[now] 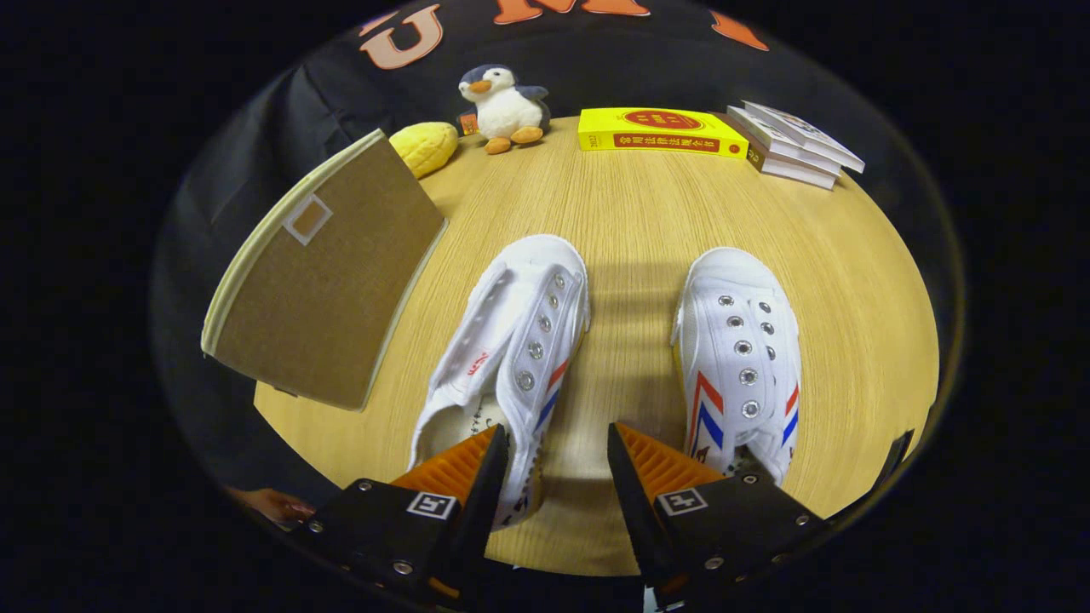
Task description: Open the storage box then place both shoes into the box .Put the left shoe in first, then the right shoe, with the right side of both shoes facing outward in a uniform manner.
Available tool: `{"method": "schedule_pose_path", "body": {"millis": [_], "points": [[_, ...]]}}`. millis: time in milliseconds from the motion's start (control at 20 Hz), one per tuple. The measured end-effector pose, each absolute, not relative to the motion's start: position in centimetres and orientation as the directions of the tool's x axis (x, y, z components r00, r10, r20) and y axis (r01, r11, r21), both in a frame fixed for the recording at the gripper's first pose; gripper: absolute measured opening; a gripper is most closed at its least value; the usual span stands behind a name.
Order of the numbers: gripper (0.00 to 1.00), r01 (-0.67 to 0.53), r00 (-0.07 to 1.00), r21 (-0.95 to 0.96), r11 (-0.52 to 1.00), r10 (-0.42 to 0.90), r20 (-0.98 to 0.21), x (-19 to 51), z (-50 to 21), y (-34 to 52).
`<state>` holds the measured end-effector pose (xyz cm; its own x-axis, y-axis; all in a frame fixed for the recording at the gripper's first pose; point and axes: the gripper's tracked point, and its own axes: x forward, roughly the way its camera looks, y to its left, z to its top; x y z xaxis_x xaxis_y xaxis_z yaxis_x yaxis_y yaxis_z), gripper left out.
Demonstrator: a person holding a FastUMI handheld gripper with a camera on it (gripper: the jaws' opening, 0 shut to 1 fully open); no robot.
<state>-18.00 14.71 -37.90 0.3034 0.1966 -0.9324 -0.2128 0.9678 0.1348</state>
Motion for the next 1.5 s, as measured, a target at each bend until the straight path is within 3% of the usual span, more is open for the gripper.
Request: {"method": "schedule_pose_path", "body": {"millis": [300, 500, 650, 800, 1150, 1500], "points": [[0.34, -0.125, 0.383, 0.194, 0.973, 0.228, -0.895, -14.8, -38.2, 15.8], [0.19, -0.216, 0.437, 0.167, 0.962, 0.248, -0.864, -14.1, -38.4, 16.1], [0.16, -0.153, 0.408, 0.216, 0.964, 0.261, -0.875, -14.4, -38.7, 15.8], [0.04, -0.100, 0.373, 0.230, 0.968, 0.251, -0.893, -14.2, -38.7, 15.5], [0.02, -0.070, 0.353, 0.251, 0.965, 0.259, -0.899, -13.1, -36.2, 16.3], [0.02, -0.038, 0.425, 0.290, 0.956, 0.278, -0.861, -9.4, -30.3, 17.9]]}}
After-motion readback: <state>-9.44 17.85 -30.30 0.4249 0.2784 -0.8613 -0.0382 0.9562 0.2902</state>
